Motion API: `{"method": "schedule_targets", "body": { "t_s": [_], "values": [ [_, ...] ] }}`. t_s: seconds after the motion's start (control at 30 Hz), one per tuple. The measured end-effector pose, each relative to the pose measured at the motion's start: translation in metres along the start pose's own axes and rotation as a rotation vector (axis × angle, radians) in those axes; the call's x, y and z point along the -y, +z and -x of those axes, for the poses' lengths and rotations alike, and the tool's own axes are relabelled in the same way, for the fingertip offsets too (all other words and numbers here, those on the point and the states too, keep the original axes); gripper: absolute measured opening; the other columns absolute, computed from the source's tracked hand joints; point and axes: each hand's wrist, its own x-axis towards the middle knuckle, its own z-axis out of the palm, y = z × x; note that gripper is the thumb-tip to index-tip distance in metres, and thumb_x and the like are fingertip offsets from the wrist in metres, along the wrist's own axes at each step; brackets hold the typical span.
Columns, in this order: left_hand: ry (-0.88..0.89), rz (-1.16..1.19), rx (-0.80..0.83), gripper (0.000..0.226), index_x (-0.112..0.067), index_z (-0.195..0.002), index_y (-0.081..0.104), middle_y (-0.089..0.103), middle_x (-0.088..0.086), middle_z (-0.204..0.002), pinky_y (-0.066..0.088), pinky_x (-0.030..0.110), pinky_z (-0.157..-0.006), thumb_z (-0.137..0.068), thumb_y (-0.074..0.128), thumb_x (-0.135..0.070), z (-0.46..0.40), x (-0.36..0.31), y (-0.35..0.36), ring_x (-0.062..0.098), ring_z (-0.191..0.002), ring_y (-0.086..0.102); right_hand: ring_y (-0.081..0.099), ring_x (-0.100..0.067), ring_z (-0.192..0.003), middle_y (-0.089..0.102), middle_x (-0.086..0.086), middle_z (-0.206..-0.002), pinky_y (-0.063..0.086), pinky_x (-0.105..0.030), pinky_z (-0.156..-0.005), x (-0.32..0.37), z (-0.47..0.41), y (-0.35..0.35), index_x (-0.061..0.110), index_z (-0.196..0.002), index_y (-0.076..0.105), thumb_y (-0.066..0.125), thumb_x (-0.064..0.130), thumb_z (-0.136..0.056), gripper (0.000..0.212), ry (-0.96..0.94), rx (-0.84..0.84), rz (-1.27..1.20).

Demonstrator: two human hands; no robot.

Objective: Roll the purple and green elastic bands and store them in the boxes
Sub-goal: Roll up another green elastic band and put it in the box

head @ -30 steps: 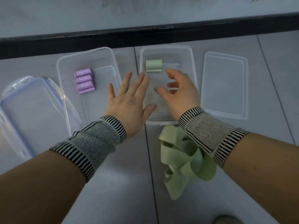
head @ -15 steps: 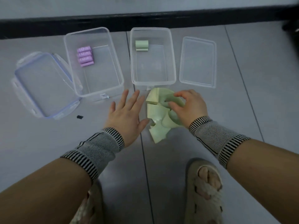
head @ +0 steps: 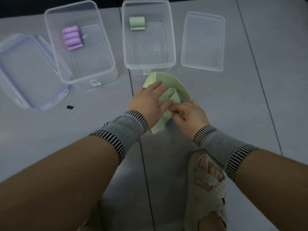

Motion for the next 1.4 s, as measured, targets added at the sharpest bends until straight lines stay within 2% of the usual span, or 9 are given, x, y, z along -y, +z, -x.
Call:
{"method": "schedule_targets", "body": {
  "t_s": [0.23, 0.43, 0.57, 0.67, 0.77, 0.93, 1.1, 1.33, 1.4],
  "values": [
    [-0.132, -0.135, 0.031, 0.016, -0.023, -0.1, 0.062, 0.064, 0.001, -0.102, 0.048, 0.036, -0.083, -0.088, 0.053, -0.028, 0.016, 0.014, -0.008, 0.024, -0.096, 0.058, 0.048, -0.029, -0.107, 0.066, -0.007, -0.098, 0.035, -0.024, -0.085, 0.001, -0.004, -0.01, 0.011, -0.096, 0.072, 0.051, 0.013, -0.082, 0.025, 0.028, -0.201, -0.034],
    [-0.198, 0.269, -0.402, 0.005, -0.024, -0.084, 0.061, 0.064, -0.007, -0.082, 0.046, 0.026, -0.071, -0.087, 0.061, -0.021, 0.048, 0.034, -0.038, 0.011, -0.08, 0.06, 0.054, -0.03, -0.104, 0.058, -0.009, -0.118, 0.042, -0.034, -0.092, 0.015, -0.011, -0.003, 0.015, -0.119, 0.062, 0.058, 0.013, -0.083, 0.037, 0.0, -0.054, 0.05],
    [-0.337, 0.548, -0.581, 0.018, -0.027, -0.075, 0.056, 0.06, -0.012, -0.074, 0.045, 0.014, -0.067, -0.086, 0.063, -0.014, 0.059, 0.055, -0.063, 0.002, -0.072, 0.058, 0.06, -0.027, -0.092, 0.066, -0.006, -0.097, 0.045, -0.032, -0.076, 0.037, -0.004, 0.006, 0.014, -0.097, 0.068, 0.059, 0.024, -0.085, 0.018, -0.092, -0.003, 0.128],
    [-0.536, 0.306, -0.378, 0.004, -0.018, -0.085, 0.059, 0.058, -0.01, -0.072, 0.04, 0.023, -0.069, -0.085, 0.063, -0.017, 0.072, 0.086, -0.057, 0.014, -0.074, 0.058, 0.064, -0.025, -0.088, 0.072, -0.002, -0.091, 0.049, -0.032, -0.079, 0.052, 0.006, 0.015, 0.017, -0.09, 0.073, 0.062, 0.029, -0.084, 0.018, -0.168, 0.169, 0.055],
    [-0.675, 0.166, -0.148, 0.022, -0.013, -0.106, 0.059, 0.064, 0.003, -0.099, 0.04, 0.026, -0.077, -0.086, 0.06, -0.021, 0.088, 0.106, -0.046, 0.024, -0.095, 0.059, 0.063, -0.026, -0.091, 0.071, -0.004, -0.095, 0.047, -0.032, -0.08, 0.055, 0.002, 0.019, 0.015, -0.092, 0.072, 0.06, 0.027, -0.087, 0.018, -0.128, 0.073, -0.032],
    [-0.582, 0.14, -0.197, 0.039, -0.016, -0.122, 0.053, 0.051, 0.01, -0.13, 0.037, 0.034, -0.096, -0.083, 0.054, -0.01, 0.081, 0.099, -0.044, 0.028, -0.119, 0.048, 0.054, -0.024, -0.107, 0.051, -0.006, -0.122, 0.041, -0.031, -0.091, 0.049, -0.032, 0.01, 0.016, -0.116, 0.061, 0.057, 0.03, -0.088, 0.032, 0.115, -0.212, -0.024],
    [-0.423, 0.08, -0.148, 0.039, -0.02, -0.121, 0.055, 0.049, 0.003, -0.132, 0.033, 0.034, -0.101, -0.083, 0.059, -0.023, 0.067, 0.091, -0.034, 0.026, -0.121, 0.043, 0.049, -0.027, -0.121, 0.049, -0.009, -0.134, 0.038, -0.033, -0.099, 0.041, -0.058, 0.017, 0.016, -0.135, 0.043, 0.058, 0.039, -0.086, 0.056, 0.397, -0.117, -0.102],
    [-0.464, -0.048, 0.035, 0.07, -0.024, -0.133, 0.042, 0.04, 0.002, -0.137, 0.037, 0.043, -0.104, -0.071, 0.07, -0.042, 0.081, 0.102, -0.022, 0.027, -0.126, 0.037, 0.059, -0.019, -0.102, 0.064, 0.001, -0.11, 0.044, -0.03, -0.087, 0.052, -0.057, 0.021, 0.018, -0.119, 0.059, 0.054, 0.05, -0.087, 0.045, 0.295, -0.01, -0.17],
    [-0.527, -0.098, 0.072, 0.059, -0.022, -0.128, 0.046, 0.047, 0.005, -0.131, 0.043, 0.041, -0.097, -0.075, 0.068, -0.035, 0.086, 0.111, -0.024, 0.029, -0.116, 0.047, 0.061, -0.019, -0.098, 0.066, 0.001, -0.104, 0.046, -0.03, -0.085, 0.055, -0.058, 0.021, 0.016, -0.111, 0.065, 0.055, 0.044, -0.089, 0.036, 0.21, 0.04, -0.009]
  ]
}}
